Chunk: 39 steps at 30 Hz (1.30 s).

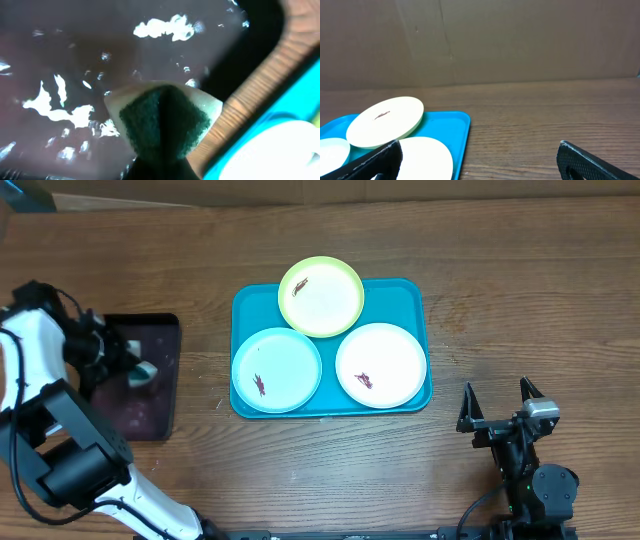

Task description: Clean dirty plates on tray and stack at the side

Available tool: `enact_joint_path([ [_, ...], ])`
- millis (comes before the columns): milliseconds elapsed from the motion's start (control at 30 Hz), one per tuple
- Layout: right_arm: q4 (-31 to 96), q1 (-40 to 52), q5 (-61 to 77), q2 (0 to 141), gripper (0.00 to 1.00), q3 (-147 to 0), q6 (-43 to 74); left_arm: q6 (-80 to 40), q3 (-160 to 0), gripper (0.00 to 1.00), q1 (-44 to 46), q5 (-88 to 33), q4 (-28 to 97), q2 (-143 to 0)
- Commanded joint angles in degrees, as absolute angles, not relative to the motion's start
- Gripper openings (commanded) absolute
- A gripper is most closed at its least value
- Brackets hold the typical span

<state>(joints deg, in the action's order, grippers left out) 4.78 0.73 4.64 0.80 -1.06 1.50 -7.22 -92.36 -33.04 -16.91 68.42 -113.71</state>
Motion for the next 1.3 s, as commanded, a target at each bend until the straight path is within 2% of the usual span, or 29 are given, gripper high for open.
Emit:
enact_joint_path([
  [0,4.6,0.6,4.6,0.2,1.00,-0.5,1.4,-5.9,-106.1,0.04,-33.8,-17.5,73.1,-112.4],
  [133,4.6,0.6,4.6,0.2,1.00,-0.5,1.4,-6.0,-117.0,0.04,-33.7,-21.3,77.5,-112.4],
  [267,4.6,0.6,4.6,0.2,1.00,-0.5,1.4,-6.0,-118.7,0.04,-33.7,-21.6,77.1,-112.4],
  [400,4.6,0.6,4.6,0.2,1.00,-0.5,1.4,-6.0,-109.8,0.04,-33.3,-17.3,72.8,-112.9],
  [533,4.6,0.6,4.6,0.2,1.00,-0.5,1.4,-6.5,-95.0,0.04,-33.3,-17.2,63.8,-112.9],
  [633,4.6,0.6,4.6,0.2,1.00,-0.5,1.4,-6.3,-89.8,0.04,-33.3,-17.6,60.9,-112.9],
  [733,4.6,0.6,4.6,0.2,1.00,-0.5,1.4,-6.1,-93.1,0.04,-33.5,-17.6,63.5,-112.7],
  [1000,4.6,0.6,4.6,0.2,1.00,-0.5,1.4,-5.3,-115.8,0.04,-33.1,-19.6,77.4,-112.7],
  [1133,4.6,0.6,4.6,0.2,1.00,-0.5,1.4,-4.5,-114.5,0.04,-31.9,-12.6,76.7,-113.1],
  [1267,4.6,0.6,4.6,0.2,1.00,-0.5,1.4,-4.8,-102.5,0.04,-31.1,-9.2,70.5,-113.1],
])
